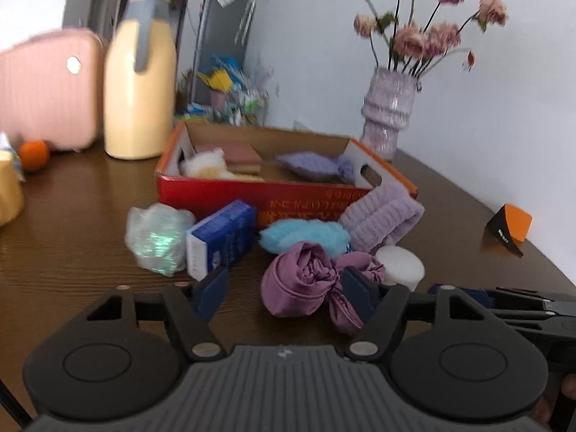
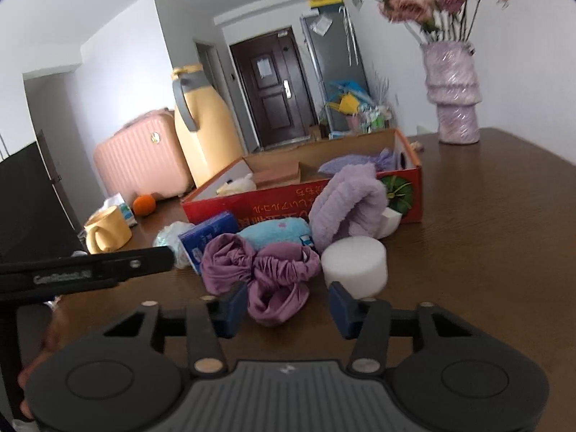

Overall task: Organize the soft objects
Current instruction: 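Close the right tool on the purple scrunchie, then carry the scrunchie with the right tool into the box and release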

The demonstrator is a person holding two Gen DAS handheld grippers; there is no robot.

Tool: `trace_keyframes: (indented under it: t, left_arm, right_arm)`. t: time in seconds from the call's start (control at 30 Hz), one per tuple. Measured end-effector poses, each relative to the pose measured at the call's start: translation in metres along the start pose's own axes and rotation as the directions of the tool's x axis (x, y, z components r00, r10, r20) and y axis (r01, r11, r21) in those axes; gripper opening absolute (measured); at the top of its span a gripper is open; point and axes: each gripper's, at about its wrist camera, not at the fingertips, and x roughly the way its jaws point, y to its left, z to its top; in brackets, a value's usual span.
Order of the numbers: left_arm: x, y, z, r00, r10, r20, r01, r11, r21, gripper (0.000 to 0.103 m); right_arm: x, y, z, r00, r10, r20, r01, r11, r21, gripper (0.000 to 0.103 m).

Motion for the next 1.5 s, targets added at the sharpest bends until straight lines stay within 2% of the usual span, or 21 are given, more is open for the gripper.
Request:
trace_keyframes:
  t: [0.07, 0.17, 0.2, 0.23, 0.27, 0.33, 0.43, 0.5, 0.6, 0.73, 0.8, 0.87, 0.93, 0.97, 1.07, 1.1, 1.17, 1.23, 1.3, 1.43, 1.5]
  left_arm:
    - [0.013, 0.004, 0.002, 0.999, -0.023, -0.024, 0.023, 1.0, -0.015, 0.06]
    - [0.023, 0.008, 0.003, 0.997, -0.081, -0.02, 0.08, 0.996, -0.04, 0.051]
    - [0.027, 0.01, 0.003, 0.995, -0.1, -0.029, 0.099, 0.994, -0.05, 0.045]
    - [0.03, 0.011, 0.003, 0.992, -0.116, -0.04, 0.114, 0.992, -0.06, 0.029]
    - [0.033, 0.012, 0.003, 0.99, -0.13, -0.057, 0.126, 0.99, -0.066, 0.023]
    - [0.032, 0.014, 0.001, 0.987, -0.149, -0.063, 0.145, 0.987, -0.07, 0.018]
    - [0.02, 0.018, -0.002, 0.983, -0.174, -0.058, 0.168, 0.982, -0.084, 0.01]
    - [0.01, 0.022, -0.008, 0.979, -0.194, -0.06, 0.187, 0.976, -0.109, 0.009]
    - [-0.007, 0.027, -0.019, 0.975, -0.208, -0.072, 0.195, 0.969, -0.153, 0.008]
    - [-0.031, 0.028, -0.033, 0.966, -0.239, -0.097, 0.216, 0.955, -0.206, 0.008]
    - [-0.042, 0.026, -0.037, 0.962, -0.251, -0.106, 0.226, 0.953, -0.202, 0.008]
    - [-0.051, 0.025, -0.042, 0.965, -0.238, -0.11, 0.213, 0.957, -0.197, 0.009]
    - [-0.055, 0.025, -0.047, 0.972, -0.208, -0.112, 0.184, 0.965, -0.188, 0.016]
    - [-0.056, 0.022, -0.048, 0.973, -0.2, -0.115, 0.18, 0.97, -0.165, 0.02]
    - [-0.059, 0.013, -0.049, 0.986, -0.139, -0.097, 0.13, 0.987, -0.098, 0.05]
    - [-0.059, 0.01, -0.047, 0.989, -0.117, -0.089, 0.109, 0.99, -0.083, 0.059]
    - [-0.06, 0.007, -0.046, 0.991, -0.114, -0.067, 0.11, 0.992, -0.065, 0.063]
    - [-0.057, 0.003, -0.044, 0.99, -0.131, -0.046, 0.129, 0.991, -0.04, 0.069]
    - [-0.049, 0.002, -0.04, 0.992, -0.108, -0.059, 0.105, 0.993, -0.05, 0.069]
    - [-0.038, 0.008, -0.038, 0.985, -0.146, -0.087, 0.137, 0.985, -0.106, 0.066]
    - [-0.037, 0.011, -0.042, 0.983, -0.156, -0.097, 0.145, 0.983, -0.116, 0.065]
  right_arm:
    - [0.017, 0.0, 0.007, 0.999, -0.005, -0.034, 0.005, 1.0, -0.001, 0.041]
    - [0.035, -0.002, 0.014, 0.999, -0.003, -0.054, 0.003, 1.0, 0.008, 0.042]
    - [0.039, -0.004, 0.016, 0.999, 0.002, -0.052, -0.001, 1.0, 0.016, 0.042]
    - [0.043, -0.005, 0.018, 0.999, 0.009, -0.049, -0.008, 1.0, 0.025, 0.042]
    - [0.047, -0.007, 0.02, 0.999, 0.016, -0.05, -0.014, 0.999, 0.036, 0.042]
    - [0.057, -0.013, 0.022, 0.998, 0.028, -0.061, -0.024, 0.997, 0.075, 0.041]
    - [0.069, -0.021, 0.023, 0.996, 0.046, -0.074, -0.035, 0.989, 0.141, 0.033]
    - [0.07, -0.023, 0.023, 0.996, 0.063, -0.066, -0.051, 0.984, 0.17, 0.022]
    - [0.067, -0.02, 0.02, 0.995, 0.074, -0.063, -0.063, 0.984, 0.164, 0.013]
    - [0.049, -0.011, 0.011, 0.989, 0.126, -0.078, -0.114, 0.984, 0.139, 0.008]
    - [0.036, -0.004, 0.006, 0.985, 0.147, -0.09, -0.135, 0.982, 0.132, 0.008]
    - [0.021, 0.004, 0.003, 0.982, 0.164, -0.093, -0.154, 0.982, 0.108, 0.008]
    - [0.005, 0.011, 0.0, 0.981, 0.168, -0.1, -0.161, 0.984, 0.074, 0.009]
    - [-0.001, 0.011, -0.003, 0.979, 0.173, -0.108, -0.165, 0.984, 0.073, 0.014]
    - [-0.007, 0.004, -0.01, 0.98, 0.158, -0.118, -0.146, 0.983, 0.109, 0.018]
    - [-0.007, 0.002, -0.012, 0.982, 0.149, -0.118, -0.135, 0.983, 0.123, 0.025]
    - [-0.009, -0.003, -0.014, 0.984, 0.151, -0.096, -0.135, 0.98, 0.149, 0.033]
    - [-0.011, -0.005, -0.014, 0.986, 0.151, -0.072, -0.139, 0.978, 0.152, 0.035]
    - [-0.009, -0.005, -0.013, 0.99, 0.133, -0.055, -0.124, 0.982, 0.142, 0.036]
    - [0.008, -0.015, -0.012, 0.994, 0.101, -0.046, -0.09, 0.978, 0.188, 0.035]
    - [0.019, -0.024, -0.013, 0.992, 0.109, -0.065, -0.089, 0.965, 0.247, 0.035]
